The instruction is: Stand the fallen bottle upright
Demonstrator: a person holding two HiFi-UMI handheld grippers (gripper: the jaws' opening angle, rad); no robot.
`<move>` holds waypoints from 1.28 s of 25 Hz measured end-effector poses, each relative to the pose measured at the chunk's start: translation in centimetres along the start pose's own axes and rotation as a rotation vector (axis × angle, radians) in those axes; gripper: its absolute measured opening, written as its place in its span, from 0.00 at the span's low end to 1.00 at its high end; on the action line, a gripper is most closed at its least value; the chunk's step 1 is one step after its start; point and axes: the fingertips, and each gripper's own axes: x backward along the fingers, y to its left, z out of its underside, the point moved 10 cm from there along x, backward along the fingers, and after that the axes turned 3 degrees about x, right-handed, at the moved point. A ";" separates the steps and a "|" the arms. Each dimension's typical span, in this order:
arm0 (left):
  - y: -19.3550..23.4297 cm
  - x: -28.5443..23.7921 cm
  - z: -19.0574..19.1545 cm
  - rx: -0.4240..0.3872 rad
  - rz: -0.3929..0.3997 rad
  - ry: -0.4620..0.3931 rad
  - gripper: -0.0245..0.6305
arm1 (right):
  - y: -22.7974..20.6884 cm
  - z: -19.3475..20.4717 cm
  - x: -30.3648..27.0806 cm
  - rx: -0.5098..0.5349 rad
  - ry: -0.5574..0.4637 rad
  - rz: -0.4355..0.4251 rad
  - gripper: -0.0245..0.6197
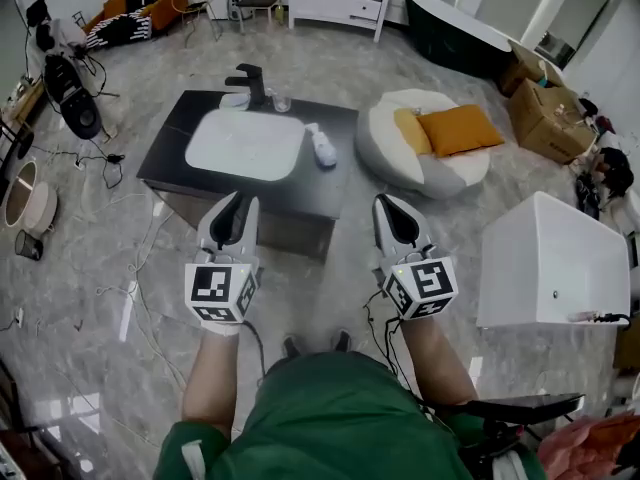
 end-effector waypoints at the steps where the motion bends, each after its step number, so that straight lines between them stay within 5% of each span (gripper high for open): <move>1: -0.5 -0.1 -0.2 -0.003 -0.006 0.001 0.15 | -0.5 0.0 0.2 -0.012 -0.005 -0.004 0.04; 18: -8.4 -1.9 -1.2 -0.031 -0.157 0.000 0.23 | -8.7 1.0 2.2 -0.082 -0.067 -0.126 0.05; 32: -5.9 -5.2 0.4 0.008 -0.156 0.016 0.23 | -9.9 2.0 -1.0 -0.051 -0.050 -0.107 0.05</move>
